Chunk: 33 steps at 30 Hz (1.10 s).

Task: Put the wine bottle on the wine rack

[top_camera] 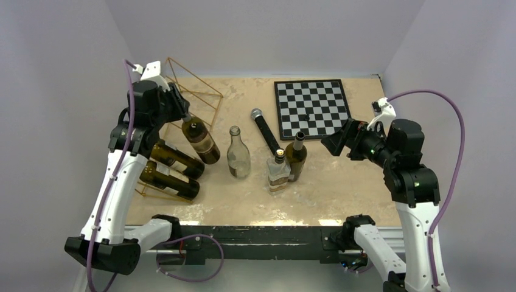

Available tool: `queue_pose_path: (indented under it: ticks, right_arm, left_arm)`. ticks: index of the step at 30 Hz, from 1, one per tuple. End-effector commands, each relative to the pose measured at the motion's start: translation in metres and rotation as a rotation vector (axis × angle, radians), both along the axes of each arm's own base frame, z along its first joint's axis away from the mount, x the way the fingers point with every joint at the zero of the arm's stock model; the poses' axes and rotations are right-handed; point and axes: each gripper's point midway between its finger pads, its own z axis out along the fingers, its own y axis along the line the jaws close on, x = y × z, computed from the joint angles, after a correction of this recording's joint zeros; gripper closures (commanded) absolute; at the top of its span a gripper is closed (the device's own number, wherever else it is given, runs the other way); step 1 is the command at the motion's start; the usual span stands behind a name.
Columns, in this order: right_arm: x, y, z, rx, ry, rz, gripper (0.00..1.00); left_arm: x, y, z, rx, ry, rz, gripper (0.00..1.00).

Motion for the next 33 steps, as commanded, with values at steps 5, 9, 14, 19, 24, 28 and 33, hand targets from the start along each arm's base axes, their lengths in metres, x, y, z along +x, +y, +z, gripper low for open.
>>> queue_pose_path:
  ticks: [5, 9, 14, 19, 24, 28, 33]
  right_arm:
    - [0.001, -0.003, 0.001, -0.005, -0.018, -0.014, 0.03]
    - [0.0, -0.003, -0.001, -0.009, -0.013, -0.016, 0.03]
    - [0.001, -0.005, -0.003, -0.016, -0.007, -0.023, 0.03]
    - [0.002, -0.004, -0.003, -0.016, -0.006, -0.021, 0.03]
    - [0.003, -0.003, -0.003, -0.012, -0.004, -0.017, 0.03]
    - [0.003, -0.004, -0.005, -0.013, -0.001, -0.017, 0.03]
    - [0.002, -0.005, -0.004, -0.018, -0.004, -0.024, 0.03]
  left_arm:
    - [0.023, 0.022, 0.044, -0.235, -0.189, 0.095, 1.0]
    - [0.033, 0.04, 0.034, -0.265, -0.183, 0.141, 1.0]
    - [0.04, 0.056, 0.021, -0.283, -0.156, 0.172, 1.0]
    - [0.041, 0.07, 0.013, -0.281, -0.14, 0.197, 1.0]
    - [0.041, 0.083, 0.006, -0.271, -0.133, 0.22, 1.0]
    - [0.045, 0.091, 0.002, -0.263, -0.126, 0.234, 1.0]
    - [0.048, 0.101, -0.006, -0.249, -0.108, 0.254, 1.0]
